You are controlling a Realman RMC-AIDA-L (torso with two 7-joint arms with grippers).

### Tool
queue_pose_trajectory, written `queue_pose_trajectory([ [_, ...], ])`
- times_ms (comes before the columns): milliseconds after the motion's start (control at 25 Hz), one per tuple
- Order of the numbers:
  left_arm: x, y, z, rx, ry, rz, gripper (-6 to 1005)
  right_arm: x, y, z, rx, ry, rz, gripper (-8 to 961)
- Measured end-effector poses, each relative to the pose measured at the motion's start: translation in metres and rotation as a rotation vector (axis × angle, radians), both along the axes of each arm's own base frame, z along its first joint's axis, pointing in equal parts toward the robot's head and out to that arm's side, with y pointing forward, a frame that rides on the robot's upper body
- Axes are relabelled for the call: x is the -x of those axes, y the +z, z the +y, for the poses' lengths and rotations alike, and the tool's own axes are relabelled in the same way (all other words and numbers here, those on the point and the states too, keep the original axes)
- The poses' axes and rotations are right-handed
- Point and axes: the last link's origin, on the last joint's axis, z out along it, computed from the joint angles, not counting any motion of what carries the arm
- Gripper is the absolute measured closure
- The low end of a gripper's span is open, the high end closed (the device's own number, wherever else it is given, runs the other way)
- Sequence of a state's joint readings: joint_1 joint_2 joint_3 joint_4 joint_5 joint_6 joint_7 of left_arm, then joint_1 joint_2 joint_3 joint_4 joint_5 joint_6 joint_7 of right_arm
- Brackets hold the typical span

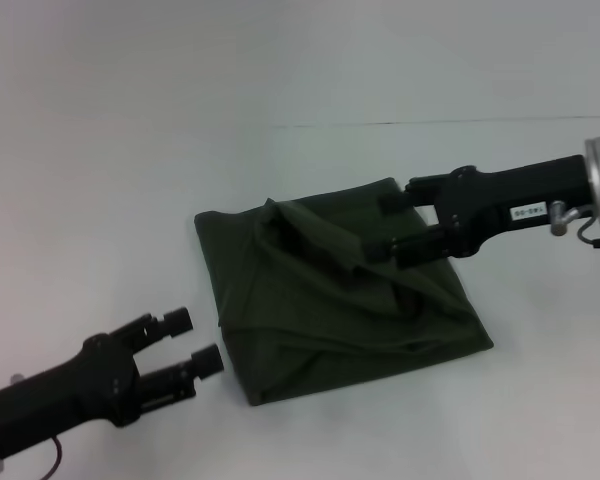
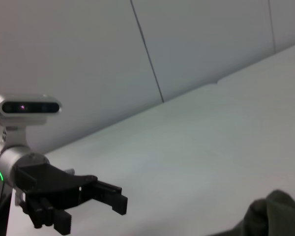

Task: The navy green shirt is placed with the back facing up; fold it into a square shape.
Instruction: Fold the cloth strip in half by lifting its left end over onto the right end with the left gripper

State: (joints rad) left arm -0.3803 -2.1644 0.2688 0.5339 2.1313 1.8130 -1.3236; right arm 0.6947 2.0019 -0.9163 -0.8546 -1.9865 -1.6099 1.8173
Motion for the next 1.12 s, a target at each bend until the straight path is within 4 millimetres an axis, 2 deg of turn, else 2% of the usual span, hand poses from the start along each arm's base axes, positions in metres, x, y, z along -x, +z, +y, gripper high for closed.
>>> queue_pose_trajectory([
  [200,0.001,-0.005,-0.003,0.014,-0.017,0.024,109,0.011,-0.006,0.006,0.034,0.013,-0.074,70],
  [520,0.003,-0.010,-0.006,-0.005,-0.004,0.017,109,0.028,-0.028,0.006,0.102,0.082,-0.174,93],
  [1120,0.006,-0.018,-0.002,-0.049,0.043,0.008,108,0.029,-0.046,0.011,0.079,0.103,-0.282,102],
])
